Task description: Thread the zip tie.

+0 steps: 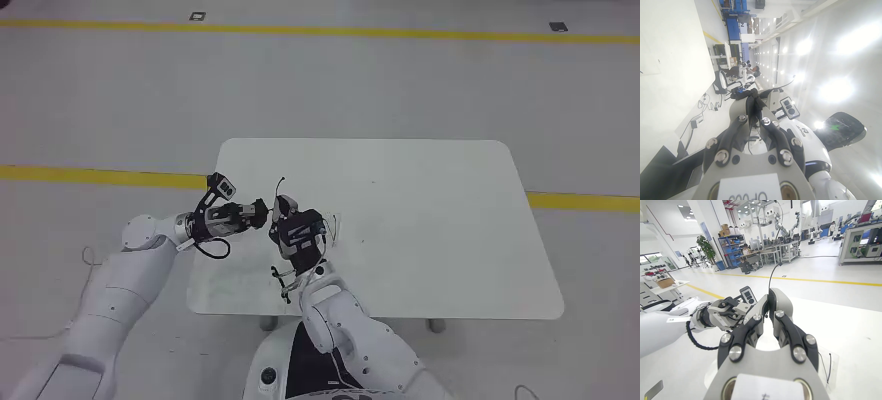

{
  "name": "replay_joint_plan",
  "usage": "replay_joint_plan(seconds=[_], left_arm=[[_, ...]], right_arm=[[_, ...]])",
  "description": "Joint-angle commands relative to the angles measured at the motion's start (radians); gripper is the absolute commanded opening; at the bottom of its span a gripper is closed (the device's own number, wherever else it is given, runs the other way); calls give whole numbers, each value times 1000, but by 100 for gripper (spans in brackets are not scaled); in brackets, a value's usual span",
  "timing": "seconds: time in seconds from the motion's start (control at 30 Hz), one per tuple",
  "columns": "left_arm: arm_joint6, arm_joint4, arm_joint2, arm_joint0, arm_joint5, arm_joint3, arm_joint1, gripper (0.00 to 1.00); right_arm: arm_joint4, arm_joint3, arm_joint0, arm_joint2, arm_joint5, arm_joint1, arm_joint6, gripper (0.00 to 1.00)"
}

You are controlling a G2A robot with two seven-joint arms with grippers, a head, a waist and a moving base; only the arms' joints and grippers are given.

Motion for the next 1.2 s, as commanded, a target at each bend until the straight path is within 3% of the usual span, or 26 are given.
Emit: replay_joint_plan(seconds=[0.0, 1.17], left_arm=[[0, 0, 0, 0, 0, 0, 0, 0], [0, 0, 0, 0, 0, 0, 0, 0]], right_arm=[[0, 4, 2, 0, 1, -1, 0, 0], [-12, 24, -2, 9, 6, -18, -21, 0]])
